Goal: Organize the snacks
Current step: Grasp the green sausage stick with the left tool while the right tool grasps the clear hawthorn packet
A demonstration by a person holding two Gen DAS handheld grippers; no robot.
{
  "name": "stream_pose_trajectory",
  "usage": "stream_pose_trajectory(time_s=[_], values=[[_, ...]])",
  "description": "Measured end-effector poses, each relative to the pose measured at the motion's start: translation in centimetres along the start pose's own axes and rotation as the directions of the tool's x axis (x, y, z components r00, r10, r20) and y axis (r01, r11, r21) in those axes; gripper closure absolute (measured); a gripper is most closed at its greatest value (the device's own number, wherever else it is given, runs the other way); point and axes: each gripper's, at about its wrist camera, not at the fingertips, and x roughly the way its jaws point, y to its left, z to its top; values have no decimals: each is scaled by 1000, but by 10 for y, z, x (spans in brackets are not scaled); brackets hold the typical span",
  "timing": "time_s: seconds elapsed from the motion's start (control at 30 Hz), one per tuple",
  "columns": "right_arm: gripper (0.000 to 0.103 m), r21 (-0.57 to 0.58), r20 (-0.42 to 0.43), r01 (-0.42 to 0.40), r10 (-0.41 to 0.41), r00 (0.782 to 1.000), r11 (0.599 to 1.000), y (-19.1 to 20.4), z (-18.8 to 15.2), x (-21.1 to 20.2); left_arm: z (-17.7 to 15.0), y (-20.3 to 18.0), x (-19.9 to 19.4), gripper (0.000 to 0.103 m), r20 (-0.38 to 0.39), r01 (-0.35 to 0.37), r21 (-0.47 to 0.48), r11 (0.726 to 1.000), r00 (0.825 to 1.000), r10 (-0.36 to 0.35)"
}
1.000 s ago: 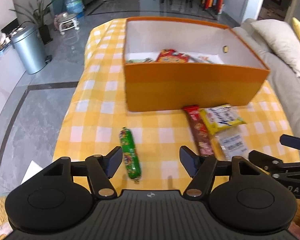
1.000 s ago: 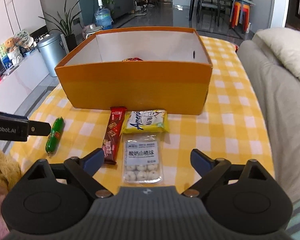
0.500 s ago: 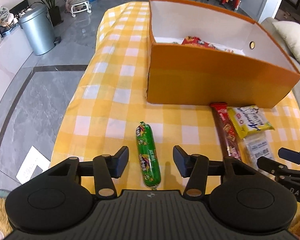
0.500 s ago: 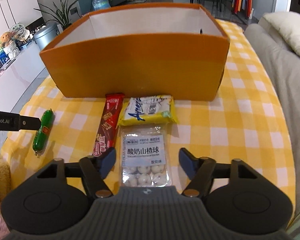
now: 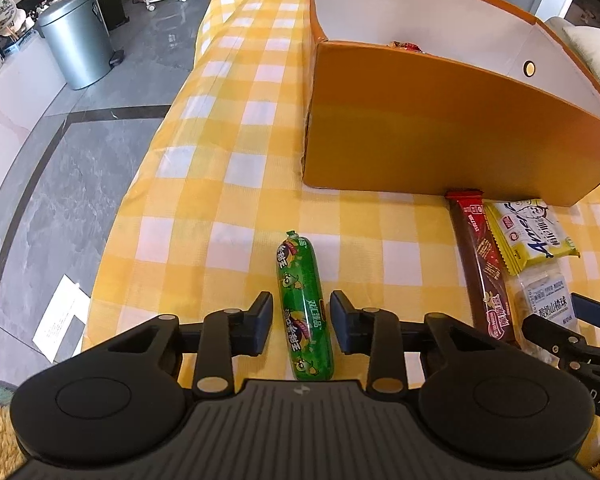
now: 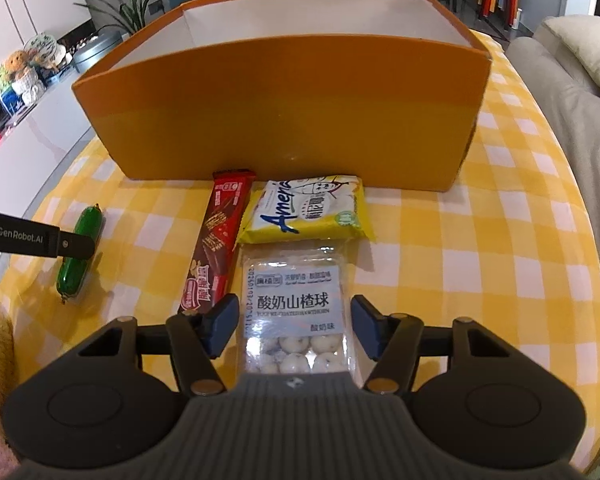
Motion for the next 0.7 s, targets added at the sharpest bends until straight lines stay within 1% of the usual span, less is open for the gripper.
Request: stream_pose_trajectory(time_s=[0.07, 0.33, 0.53, 0.7], values=[[44, -7, -4, 2, -2, 1000, 1000, 1, 0, 2, 0, 1, 2, 64, -3, 4, -5, 1000, 1000, -4], [45, -26, -17, 9, -10, 1000, 1000, 2, 0, 5, -1, 0, 6, 76, -7, 11, -14, 1000, 1000, -11], [46, -30, -33, 15, -16, 999, 999, 3, 0, 5, -1, -3, 7, 78, -9, 12, -1, 1000, 1000, -12], [47, -16, -72, 14, -15, 997, 1000, 1, 0, 1, -4, -8, -2, 78, -12, 46, -11, 999, 999, -46]])
